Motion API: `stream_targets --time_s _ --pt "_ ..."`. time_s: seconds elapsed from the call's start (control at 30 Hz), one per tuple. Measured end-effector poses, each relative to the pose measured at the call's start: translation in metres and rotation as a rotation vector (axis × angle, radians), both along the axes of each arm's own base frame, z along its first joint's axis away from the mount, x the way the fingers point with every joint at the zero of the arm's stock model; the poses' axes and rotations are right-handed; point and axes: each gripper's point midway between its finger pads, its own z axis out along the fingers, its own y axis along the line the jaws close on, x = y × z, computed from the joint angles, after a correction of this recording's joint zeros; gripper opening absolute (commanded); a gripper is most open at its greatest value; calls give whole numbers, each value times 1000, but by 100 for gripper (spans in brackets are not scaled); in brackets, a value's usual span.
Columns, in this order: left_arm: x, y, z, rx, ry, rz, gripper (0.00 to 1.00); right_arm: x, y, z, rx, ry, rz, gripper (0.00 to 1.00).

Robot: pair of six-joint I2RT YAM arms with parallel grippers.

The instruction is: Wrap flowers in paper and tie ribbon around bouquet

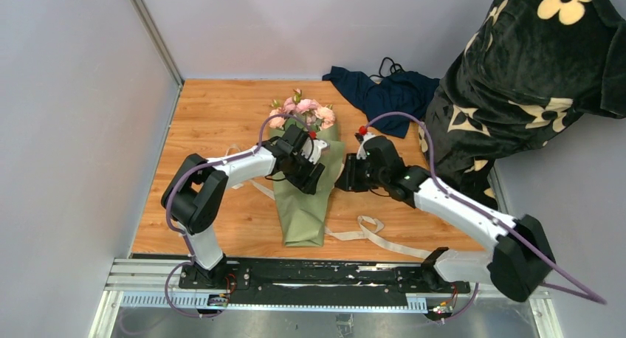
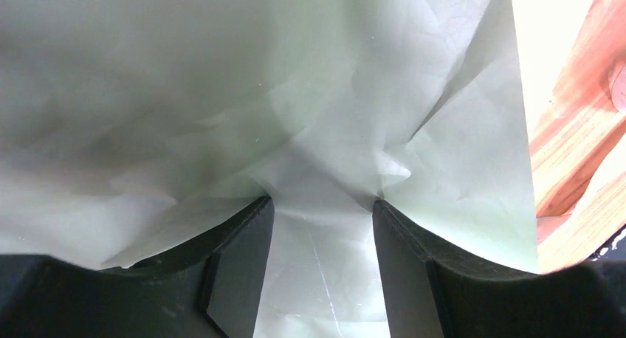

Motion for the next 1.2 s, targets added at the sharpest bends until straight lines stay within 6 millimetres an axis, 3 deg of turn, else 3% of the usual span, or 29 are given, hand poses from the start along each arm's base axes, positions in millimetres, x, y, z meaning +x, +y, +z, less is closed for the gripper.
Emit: stream_targets --time_s 0.17,0.33,0.5,0.7,0.87,1.1,1.2 --pt "0 -1 0 -1 7 8 61 -15 -51 5 -177 -9 -93 47" --pt "1 -2 1 -5 3 8 61 -66 -100 -36 -424 197 -103 60" --pt "1 -2 1 -6 3 8 61 -116 -118 -72 -585 370 -8 65" --pt "1 -2 1 -5 3 8 61 -127 -124 -94 -670 436 44 64" --pt "1 -2 1 -5 3 8 62 -126 -124 -109 -703 449 69 57" --pt "1 -2 1 -5 2 8 62 -124 -130 -124 -761 454 89 10" --pt "2 -2 1 -5 0 9 62 -121 -131 -123 -769 438 97 0"
